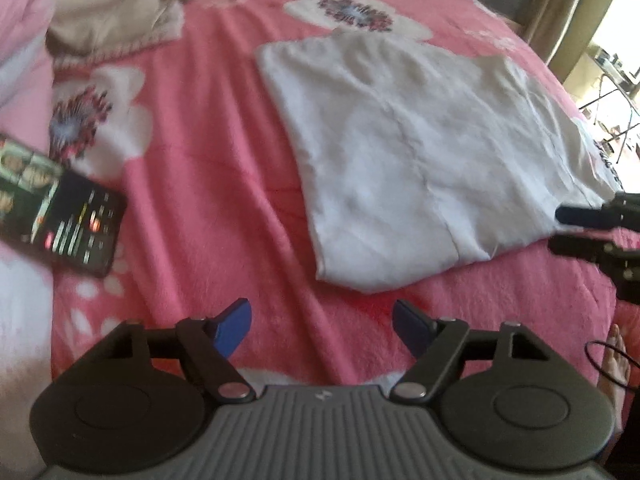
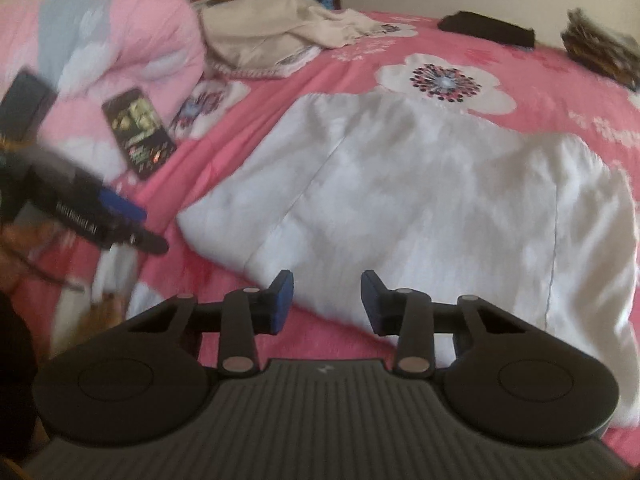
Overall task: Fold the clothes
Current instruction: 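Raise both grippers and pull them back from the white shirt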
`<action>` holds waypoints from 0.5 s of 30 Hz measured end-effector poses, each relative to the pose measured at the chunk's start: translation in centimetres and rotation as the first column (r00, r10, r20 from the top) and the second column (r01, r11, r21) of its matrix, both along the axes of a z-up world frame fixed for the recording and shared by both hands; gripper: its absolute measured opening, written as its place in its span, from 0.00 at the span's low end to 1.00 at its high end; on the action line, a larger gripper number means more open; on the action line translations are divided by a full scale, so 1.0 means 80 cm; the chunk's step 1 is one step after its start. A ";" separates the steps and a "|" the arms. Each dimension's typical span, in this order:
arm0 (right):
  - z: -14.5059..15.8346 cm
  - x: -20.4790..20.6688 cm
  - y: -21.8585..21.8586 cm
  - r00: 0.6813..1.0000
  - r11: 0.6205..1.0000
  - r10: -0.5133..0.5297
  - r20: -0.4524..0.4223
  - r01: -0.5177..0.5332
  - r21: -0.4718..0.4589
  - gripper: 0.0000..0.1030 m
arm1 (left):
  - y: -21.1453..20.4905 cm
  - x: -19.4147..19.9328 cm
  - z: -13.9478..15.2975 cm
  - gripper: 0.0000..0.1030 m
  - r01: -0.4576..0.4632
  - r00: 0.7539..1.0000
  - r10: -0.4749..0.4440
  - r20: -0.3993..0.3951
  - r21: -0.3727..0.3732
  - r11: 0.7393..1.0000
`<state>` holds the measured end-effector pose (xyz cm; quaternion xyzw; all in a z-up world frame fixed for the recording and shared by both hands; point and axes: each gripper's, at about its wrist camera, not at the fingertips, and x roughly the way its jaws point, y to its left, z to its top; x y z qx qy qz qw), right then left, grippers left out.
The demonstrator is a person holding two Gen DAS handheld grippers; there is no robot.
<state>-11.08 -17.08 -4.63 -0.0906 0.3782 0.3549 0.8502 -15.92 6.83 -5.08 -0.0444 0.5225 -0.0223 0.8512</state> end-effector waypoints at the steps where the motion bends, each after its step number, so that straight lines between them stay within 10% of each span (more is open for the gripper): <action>1: 0.000 -0.002 0.003 1.000 1.000 0.014 0.000 -0.014 -0.006 0.28 | -0.001 0.002 0.000 0.69 0.006 1.000 -0.006 0.009 -0.004 1.000; 9: 0.002 -0.007 0.003 0.999 1.000 0.011 -0.039 -0.011 0.013 0.27 | 0.015 0.007 -0.004 0.45 -0.074 0.997 0.075 -0.004 -0.177 0.981; 15: -0.002 -0.003 -0.005 0.997 0.999 -0.020 -0.074 0.022 0.033 0.27 | -0.001 0.018 -0.011 0.12 -0.032 0.999 0.033 0.011 -0.064 0.997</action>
